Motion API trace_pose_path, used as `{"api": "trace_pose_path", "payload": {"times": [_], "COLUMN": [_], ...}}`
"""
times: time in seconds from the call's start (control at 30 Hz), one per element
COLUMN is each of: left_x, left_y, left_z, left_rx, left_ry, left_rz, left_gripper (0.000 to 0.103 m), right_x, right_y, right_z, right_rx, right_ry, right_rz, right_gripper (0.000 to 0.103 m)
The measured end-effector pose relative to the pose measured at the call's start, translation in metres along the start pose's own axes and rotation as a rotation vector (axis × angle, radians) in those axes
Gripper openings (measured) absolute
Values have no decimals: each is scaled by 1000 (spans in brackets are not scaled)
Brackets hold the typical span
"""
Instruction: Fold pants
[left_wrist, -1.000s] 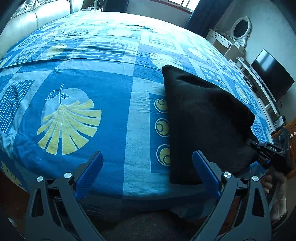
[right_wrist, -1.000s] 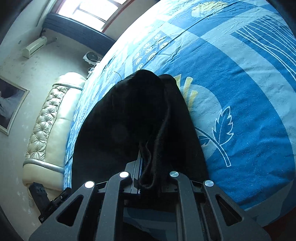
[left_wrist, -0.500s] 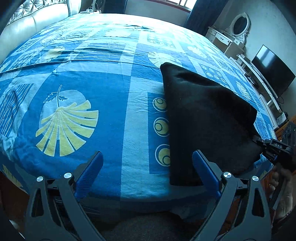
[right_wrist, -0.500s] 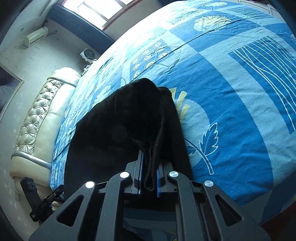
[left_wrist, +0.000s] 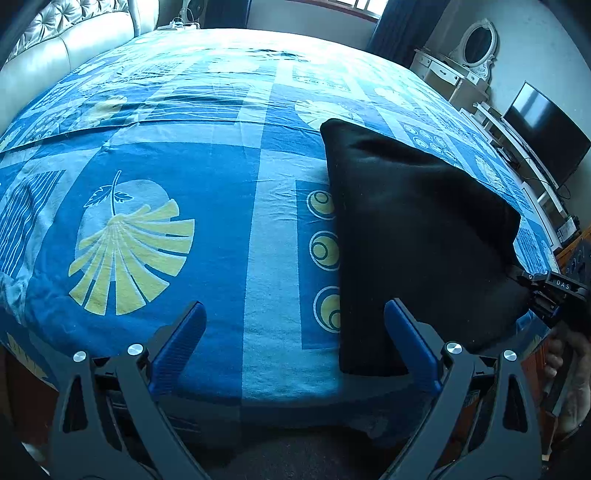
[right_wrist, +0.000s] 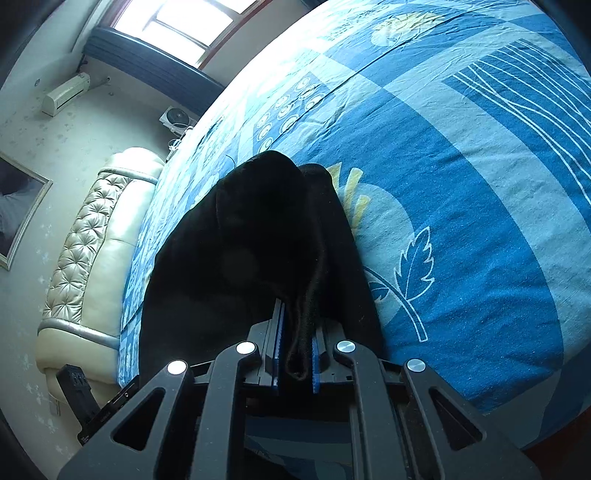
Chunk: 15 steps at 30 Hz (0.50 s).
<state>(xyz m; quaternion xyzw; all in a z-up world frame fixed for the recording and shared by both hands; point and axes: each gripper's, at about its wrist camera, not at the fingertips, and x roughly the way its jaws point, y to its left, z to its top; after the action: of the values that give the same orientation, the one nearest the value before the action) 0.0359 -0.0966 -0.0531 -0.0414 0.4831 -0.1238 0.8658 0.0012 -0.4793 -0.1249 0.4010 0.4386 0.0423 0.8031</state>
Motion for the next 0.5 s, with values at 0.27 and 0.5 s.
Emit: {"api": "trace_pose_path", "payload": {"times": [0.27,0.5], "left_x": [9,20], "left_y": [-1,-10], "left_z": [1,-1], "left_rx": [21,113], "left_ry": [42,56], "left_rz": [13,86], "left_gripper": [99,101], "right_x": [-2,-6], "right_y": [-10,-11], "right_z": [1,4], "right_rx": [34,38], "right_ry": [3,3], "right_rz": [33,40], "right_gripper": [10,12]}}
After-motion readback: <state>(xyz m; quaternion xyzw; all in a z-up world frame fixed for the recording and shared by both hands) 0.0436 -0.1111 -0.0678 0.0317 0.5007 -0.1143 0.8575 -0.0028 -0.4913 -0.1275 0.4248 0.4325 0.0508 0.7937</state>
